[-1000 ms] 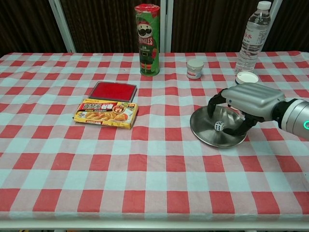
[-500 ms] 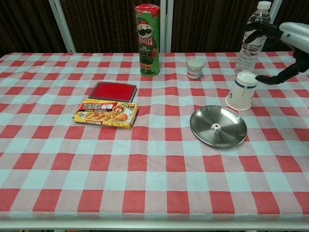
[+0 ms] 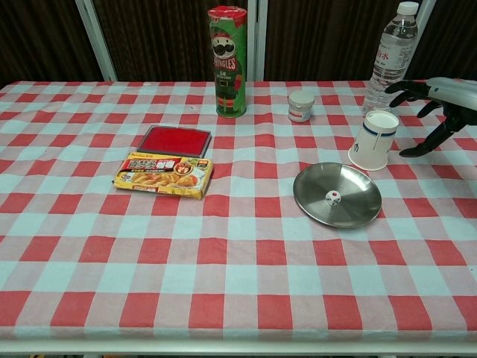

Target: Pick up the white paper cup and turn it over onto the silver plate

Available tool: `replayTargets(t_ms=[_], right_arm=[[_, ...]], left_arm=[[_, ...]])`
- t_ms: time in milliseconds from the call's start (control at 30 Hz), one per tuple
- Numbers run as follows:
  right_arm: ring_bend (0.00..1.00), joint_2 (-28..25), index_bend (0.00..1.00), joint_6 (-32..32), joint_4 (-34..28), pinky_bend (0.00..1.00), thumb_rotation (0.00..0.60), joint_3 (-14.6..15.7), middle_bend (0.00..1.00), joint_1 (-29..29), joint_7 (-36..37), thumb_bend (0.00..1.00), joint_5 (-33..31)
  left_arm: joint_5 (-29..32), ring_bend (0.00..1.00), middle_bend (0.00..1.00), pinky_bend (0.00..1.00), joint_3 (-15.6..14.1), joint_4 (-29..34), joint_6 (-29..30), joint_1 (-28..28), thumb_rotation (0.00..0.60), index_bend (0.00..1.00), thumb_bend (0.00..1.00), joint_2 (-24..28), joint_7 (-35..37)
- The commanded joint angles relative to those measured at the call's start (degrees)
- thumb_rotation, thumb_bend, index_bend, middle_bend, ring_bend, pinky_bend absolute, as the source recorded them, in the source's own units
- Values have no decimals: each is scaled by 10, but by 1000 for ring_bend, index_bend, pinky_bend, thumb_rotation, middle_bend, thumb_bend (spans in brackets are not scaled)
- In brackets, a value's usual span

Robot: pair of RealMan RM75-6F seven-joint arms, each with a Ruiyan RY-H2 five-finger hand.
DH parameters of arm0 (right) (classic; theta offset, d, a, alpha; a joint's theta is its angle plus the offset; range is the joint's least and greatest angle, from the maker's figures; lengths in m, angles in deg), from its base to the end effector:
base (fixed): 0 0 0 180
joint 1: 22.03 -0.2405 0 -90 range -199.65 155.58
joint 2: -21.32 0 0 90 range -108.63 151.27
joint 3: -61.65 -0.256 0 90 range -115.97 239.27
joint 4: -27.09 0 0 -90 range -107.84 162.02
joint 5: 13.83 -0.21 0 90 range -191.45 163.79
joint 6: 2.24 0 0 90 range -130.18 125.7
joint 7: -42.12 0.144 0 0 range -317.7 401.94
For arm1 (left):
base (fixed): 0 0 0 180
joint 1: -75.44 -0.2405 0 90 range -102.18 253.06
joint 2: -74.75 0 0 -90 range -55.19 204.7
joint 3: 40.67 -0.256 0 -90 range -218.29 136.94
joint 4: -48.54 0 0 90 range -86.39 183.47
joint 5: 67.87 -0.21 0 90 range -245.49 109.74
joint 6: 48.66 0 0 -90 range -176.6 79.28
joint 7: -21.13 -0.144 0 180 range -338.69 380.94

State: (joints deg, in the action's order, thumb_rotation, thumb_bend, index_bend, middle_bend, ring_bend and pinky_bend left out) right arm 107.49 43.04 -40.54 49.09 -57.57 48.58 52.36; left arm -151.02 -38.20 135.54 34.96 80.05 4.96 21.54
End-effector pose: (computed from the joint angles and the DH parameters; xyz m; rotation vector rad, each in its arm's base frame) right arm -0.2609 -0.3714 0.0233 1.5774 -1.2835 0.8704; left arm -0.3295 0.1787 0.1339 -1.3482 -0.9616 -0.8684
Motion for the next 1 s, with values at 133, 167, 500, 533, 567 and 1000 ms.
replayTargets(t_ms=[133,167,500,533,567,1000], right_arm=[[58,21,245,-38,30,183,600,-7,199,-24,31,125,-4],[65,24,266,-39,33,183,600,-7,208,-26,34,134,-1],[188,10,529,45,-3,261,600,1,332,-7,86,293,72],[190,-2,531,55,-22,262,600,7,335,-2,101,293,90],[191,-13,533,66,-40,262,600,13,338,3,117,292,107],[191,-18,533,63,-84,262,600,74,332,-7,151,287,192]], left_arm=[[1,98,226,89,2,9,-1,1,600,251,0,5,-6],[0,98,226,89,1,10,-1,1,600,251,0,5,-7],[4,98,226,88,0,17,0,-2,600,251,0,11,-10],[5,98,226,88,0,18,-1,-2,600,251,0,11,-10],[5,98,226,89,0,18,-1,-1,600,251,0,11,-11],[4,98,226,88,-2,20,3,-5,600,251,0,12,-9]])
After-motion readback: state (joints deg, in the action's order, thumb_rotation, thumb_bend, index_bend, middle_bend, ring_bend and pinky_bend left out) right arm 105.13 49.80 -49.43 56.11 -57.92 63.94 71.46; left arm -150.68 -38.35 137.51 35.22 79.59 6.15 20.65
